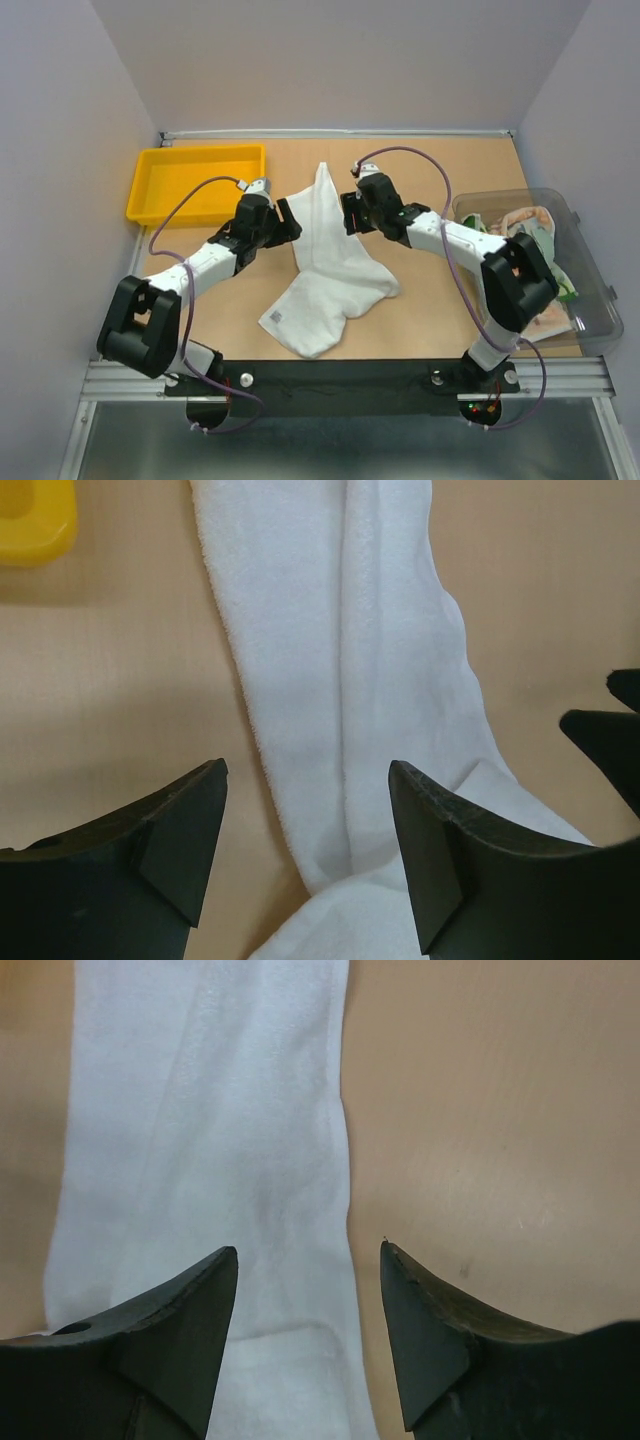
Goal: Fold and stack the towels
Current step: Flatten out the crumpled towel
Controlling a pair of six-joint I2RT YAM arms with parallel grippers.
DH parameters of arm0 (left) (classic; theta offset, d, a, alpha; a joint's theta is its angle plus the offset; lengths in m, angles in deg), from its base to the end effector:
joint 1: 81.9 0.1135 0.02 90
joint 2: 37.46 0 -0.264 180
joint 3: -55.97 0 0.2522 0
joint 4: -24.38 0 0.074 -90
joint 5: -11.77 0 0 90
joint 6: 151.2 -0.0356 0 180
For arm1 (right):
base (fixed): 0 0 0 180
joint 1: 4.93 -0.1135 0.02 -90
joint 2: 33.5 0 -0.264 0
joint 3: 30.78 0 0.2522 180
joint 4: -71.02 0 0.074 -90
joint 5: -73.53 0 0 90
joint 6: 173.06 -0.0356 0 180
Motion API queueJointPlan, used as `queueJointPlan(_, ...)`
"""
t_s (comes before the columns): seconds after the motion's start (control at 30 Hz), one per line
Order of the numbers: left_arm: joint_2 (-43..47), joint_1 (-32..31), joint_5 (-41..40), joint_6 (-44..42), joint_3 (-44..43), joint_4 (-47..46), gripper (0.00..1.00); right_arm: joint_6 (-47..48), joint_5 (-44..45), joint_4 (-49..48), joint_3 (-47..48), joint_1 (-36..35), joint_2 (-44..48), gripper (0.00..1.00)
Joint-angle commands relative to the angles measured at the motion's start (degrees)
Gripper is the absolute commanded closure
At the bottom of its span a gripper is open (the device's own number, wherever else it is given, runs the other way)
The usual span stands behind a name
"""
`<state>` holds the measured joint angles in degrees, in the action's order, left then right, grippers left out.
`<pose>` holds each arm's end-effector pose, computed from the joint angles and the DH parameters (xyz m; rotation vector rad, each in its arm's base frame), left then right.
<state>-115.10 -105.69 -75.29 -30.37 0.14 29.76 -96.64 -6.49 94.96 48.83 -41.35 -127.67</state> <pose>0.2693 -0.1207 0.2276 -0.0964 2.1050 -0.6382 0.3003 0.2139 0.2455 -0.3516 2.2178 0.2798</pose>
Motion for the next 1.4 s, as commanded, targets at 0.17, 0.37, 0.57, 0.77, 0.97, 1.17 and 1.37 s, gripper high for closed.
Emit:
queueJointPlan(0.17, -8.48, -3.10, -6.01, -1.82, -6.10, -2.96, 0.24, 2.51, -1.89, -2.00, 10.00, 1.79, -16.47, 0.37)
queueJointPlan(0.37, -10.07, -3.46, -7.68, -1.74, -5.05, -3.13, 0.24, 2.60, 0.48, -2.53, 11.76, 1.79, -21.31, 0.39)
queueJointPlan(0.57, -9.72, -3.54, -9.00, -1.13, -3.82, -3.13, 0.25, 2.86, 3.12, -2.79, 9.92, 1.80, -20.79, 0.95)
queueJointPlan(0.77, -6.73, -3.54, -9.88, -0.95, -3.11, -2.26, 0.25, 3.13, 7.15, -2.79, 8.25, 2.06, -12.02, 0.99)
queueJointPlan(0.97, -1.90, -3.63, -11.38, -1.30, -2.85, 0.47, 0.27, -2.40, 18.84, -2.79, -1.22, 3.20, 3.10, 0.99)
queueJointPlan(1.17, -2.42, -4.42, -10.41, -0.51, -3.81, 0.47, 0.28, -12.41, 16.40, -1.65, -17.14, 6.45, 10.58, 0.99)
queueJointPlan(1.37, -7.25, -5.39, -10.32, -1.12, -7.68, 0.47, 0.28, -17.52, 15.51, 0.37, -25.41, 8.12, 13.31, 0.98)
